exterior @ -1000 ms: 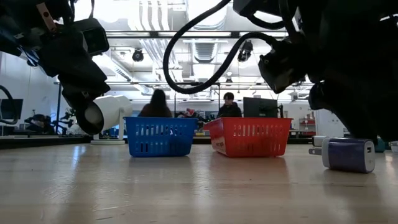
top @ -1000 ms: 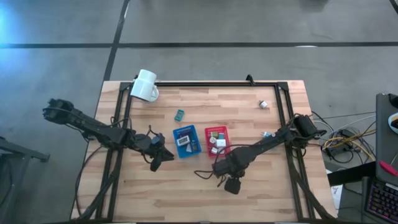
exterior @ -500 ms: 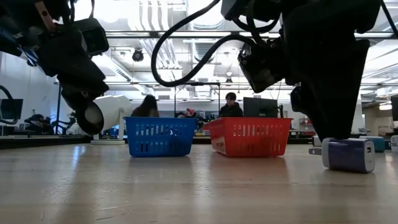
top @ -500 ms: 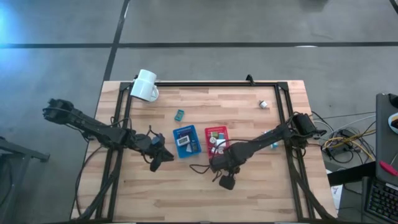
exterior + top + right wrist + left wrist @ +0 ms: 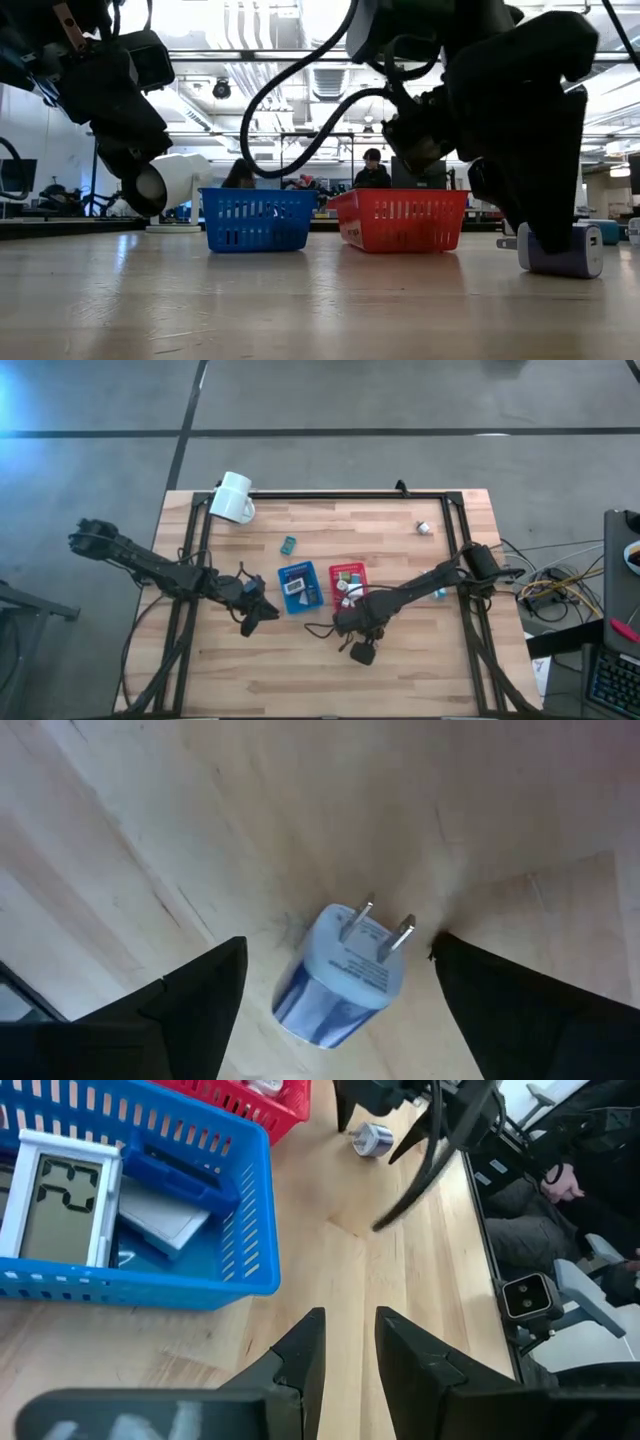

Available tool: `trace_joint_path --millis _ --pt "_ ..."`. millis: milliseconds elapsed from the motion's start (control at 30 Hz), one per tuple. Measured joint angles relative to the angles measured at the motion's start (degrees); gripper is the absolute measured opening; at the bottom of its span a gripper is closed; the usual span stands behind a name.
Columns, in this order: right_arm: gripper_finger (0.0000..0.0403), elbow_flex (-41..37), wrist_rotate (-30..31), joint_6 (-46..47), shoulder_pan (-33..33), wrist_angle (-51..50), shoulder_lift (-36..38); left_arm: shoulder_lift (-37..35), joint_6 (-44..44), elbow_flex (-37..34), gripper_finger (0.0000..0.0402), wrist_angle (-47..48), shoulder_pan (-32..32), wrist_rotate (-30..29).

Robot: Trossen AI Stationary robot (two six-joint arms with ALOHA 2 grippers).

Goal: Pick & Place Office items
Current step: Put the violet charger adapter into the red bin

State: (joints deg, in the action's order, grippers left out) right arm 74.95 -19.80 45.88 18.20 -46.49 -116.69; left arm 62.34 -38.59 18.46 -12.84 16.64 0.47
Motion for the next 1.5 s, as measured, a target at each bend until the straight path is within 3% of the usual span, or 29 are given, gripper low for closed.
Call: trace_joint_path --millis 167,600,800,1067,1133,1400,1500 --pt "0.0320 1.00 -2.84 0.55 -0.02 -0.86 -3.17 0.00 0.00 0.00 0.0094 0.14 0.00 0.00" --pt "0.0292 3.57 -0.75 -0.55 0.32 -3.99 -2.53 0.00 -0.48 0.00 0.0094 0.31 0.02 0.20" --pt "0.0240 3.50 -0.26 -0.95 0.71 -4.53 -2.53 0.00 -0.48 0.00 0.0094 0.45 0.02 0.20" --pt "0.0134 3.50 1.82 -2.63 1.62 -5.05 -2.53 0.00 -0.48 0.00 0.0094 0.45 0.02 0.20" --pt "0.0127 3.53 2.18 -2.80 1.68 -5.27 -2.53 0.00 -0.48 0.00 0.0094 0.45 0.02 0.20" --pt "0.0127 3.57 8.92 -6.47 2.41 -6.59 -1.27 0.00 -0.46 0.00 0.0094 0.45 0.02 0.20" --pt "0.0127 3.21 14.08 -7.71 2.93 -7.99 0.75 -0.01 -0.39 0.00 0.0094 0.46 0.02 0.13"
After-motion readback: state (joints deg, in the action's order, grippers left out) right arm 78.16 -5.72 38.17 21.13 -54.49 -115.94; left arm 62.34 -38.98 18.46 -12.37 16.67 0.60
